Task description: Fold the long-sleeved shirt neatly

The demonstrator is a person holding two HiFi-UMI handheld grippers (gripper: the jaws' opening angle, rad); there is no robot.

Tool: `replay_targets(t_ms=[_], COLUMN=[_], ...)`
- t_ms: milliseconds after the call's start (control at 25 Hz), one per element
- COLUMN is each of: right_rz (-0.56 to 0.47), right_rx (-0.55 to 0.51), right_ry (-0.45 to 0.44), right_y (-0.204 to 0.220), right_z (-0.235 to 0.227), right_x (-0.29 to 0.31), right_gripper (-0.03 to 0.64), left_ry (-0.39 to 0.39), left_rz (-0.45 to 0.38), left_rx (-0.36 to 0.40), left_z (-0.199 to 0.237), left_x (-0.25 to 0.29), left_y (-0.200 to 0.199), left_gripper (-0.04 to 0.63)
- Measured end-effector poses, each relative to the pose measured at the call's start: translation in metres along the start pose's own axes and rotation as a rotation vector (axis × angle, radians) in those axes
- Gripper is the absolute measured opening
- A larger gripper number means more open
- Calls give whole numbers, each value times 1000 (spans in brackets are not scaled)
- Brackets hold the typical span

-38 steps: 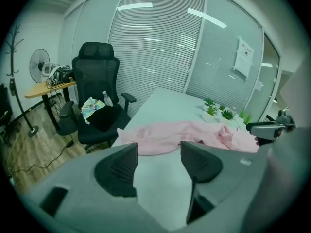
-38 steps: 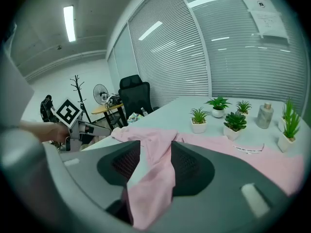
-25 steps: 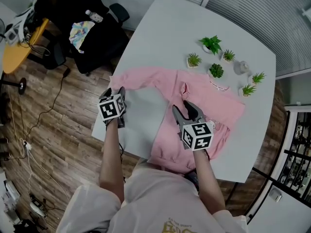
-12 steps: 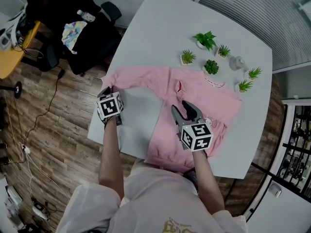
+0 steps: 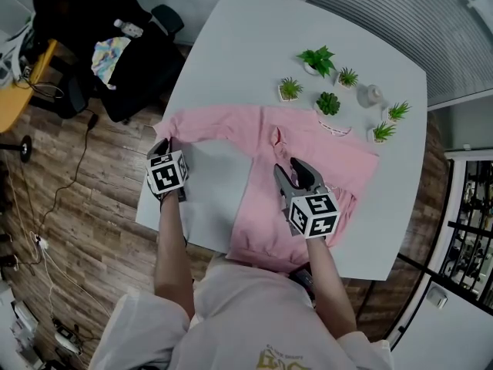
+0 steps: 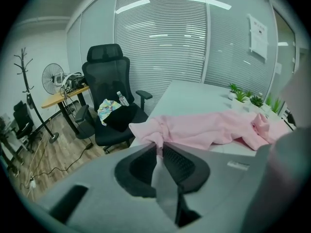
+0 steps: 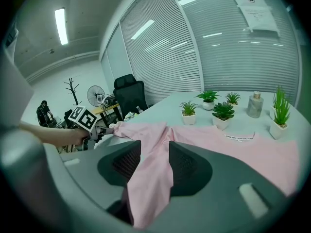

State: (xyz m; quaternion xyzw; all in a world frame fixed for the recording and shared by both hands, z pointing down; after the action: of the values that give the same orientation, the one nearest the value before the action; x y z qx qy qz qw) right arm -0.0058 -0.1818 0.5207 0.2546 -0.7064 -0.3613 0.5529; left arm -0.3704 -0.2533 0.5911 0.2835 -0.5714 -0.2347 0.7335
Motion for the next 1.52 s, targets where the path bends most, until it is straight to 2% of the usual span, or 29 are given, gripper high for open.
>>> replay_targets(t_ms=[720,1200,1520], right_rz=[-27,-61,-96], right_rx=[37,77,94], right_ry=[49,75,110], right_y=[-3,-5,-4], right_z=[-16,-27,-36], right_x=[-21,-40,-58], right_gripper=[192,192,190], left_ry=[46,108,157], left_rz=[-70,-133,-157], left_rx=[8,61,125], left_z=[-13,-48,-76], left_x=[-24,-49,-63], left_y=[-17,-40,-54], left_gripper=[41,41,41])
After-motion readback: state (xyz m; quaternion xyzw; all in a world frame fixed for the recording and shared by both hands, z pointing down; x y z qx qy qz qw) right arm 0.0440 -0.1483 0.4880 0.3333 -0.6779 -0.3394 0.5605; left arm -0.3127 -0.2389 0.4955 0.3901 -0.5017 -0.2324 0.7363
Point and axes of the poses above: the fingertips, and each gripper's own axes: x forward along the fingers, z to its left, y out of its underside, the point moved 10 cm from there along -x, backward along the fingers, and after that the axes turned 13 degrees about y, right-handed, at the moved point
